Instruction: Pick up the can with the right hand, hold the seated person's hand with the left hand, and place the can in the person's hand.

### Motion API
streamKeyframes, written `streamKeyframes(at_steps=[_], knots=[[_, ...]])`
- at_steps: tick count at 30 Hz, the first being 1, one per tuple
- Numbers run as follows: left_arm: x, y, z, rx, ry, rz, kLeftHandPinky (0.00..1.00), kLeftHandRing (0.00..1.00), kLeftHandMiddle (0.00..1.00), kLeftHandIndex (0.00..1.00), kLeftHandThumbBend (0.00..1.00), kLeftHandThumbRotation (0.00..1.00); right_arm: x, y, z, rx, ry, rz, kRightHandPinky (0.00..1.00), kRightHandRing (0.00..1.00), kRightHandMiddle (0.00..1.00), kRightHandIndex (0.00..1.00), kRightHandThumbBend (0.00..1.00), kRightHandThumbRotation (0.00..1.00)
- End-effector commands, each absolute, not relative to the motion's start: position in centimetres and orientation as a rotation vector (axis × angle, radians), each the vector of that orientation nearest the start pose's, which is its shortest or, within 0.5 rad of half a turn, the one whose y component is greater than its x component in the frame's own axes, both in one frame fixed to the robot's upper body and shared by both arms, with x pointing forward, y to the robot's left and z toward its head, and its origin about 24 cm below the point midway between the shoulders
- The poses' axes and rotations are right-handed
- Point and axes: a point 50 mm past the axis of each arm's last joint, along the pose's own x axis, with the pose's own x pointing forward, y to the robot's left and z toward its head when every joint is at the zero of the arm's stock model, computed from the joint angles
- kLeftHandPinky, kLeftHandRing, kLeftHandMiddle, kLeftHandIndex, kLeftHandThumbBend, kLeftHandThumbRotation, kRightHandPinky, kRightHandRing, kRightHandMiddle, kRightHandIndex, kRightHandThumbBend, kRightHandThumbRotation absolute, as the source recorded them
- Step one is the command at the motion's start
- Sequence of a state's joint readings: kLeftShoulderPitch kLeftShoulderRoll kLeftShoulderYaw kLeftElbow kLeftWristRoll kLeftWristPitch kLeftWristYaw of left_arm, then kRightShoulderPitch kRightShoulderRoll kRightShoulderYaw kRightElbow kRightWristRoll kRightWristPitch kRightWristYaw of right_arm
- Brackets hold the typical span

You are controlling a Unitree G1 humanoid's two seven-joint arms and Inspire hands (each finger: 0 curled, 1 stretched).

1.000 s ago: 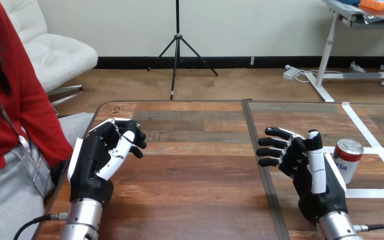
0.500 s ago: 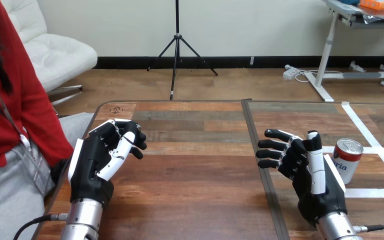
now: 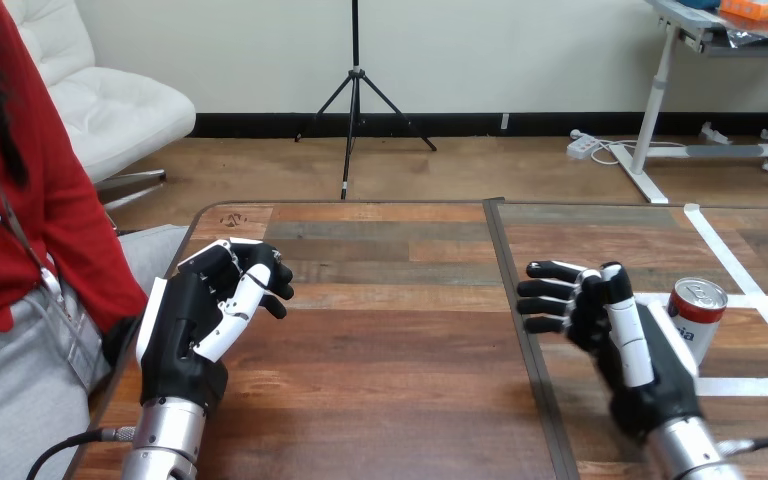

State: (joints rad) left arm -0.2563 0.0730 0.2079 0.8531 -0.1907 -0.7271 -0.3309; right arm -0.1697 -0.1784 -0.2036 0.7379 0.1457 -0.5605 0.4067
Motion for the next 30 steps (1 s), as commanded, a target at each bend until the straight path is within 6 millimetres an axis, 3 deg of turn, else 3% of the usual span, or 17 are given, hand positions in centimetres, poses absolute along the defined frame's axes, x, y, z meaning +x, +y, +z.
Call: streamKeyframes(at_steps=[1,15,30], knots=[[28.7,18.6,1.4,-0.070,-0.253,-0.100,0.33,0.44,0.46,0.45,0.33,0.33,29.3,-23.3,4.8,-0.207,-0.251,0.159,0.65,0.69,0.70,0.71,0.78,1.00],[28.6,18.5,1.3,-0.062,-0.251,-0.097,0.33,0.43,0.46,0.45,0.30,0.32,31.5,-26.5,8.2,-0.489,-0.256,0.105,0.70,0.74,0.75,0.75,0.81,0.93],[28.5,18.5,1.2,-0.074,-0.246,-0.096,0.33,0.43,0.46,0.46,0.30,0.30,33.1,-28.8,10.2,-0.499,-0.222,0.025,0.69,0.75,0.76,0.76,0.84,0.87]])
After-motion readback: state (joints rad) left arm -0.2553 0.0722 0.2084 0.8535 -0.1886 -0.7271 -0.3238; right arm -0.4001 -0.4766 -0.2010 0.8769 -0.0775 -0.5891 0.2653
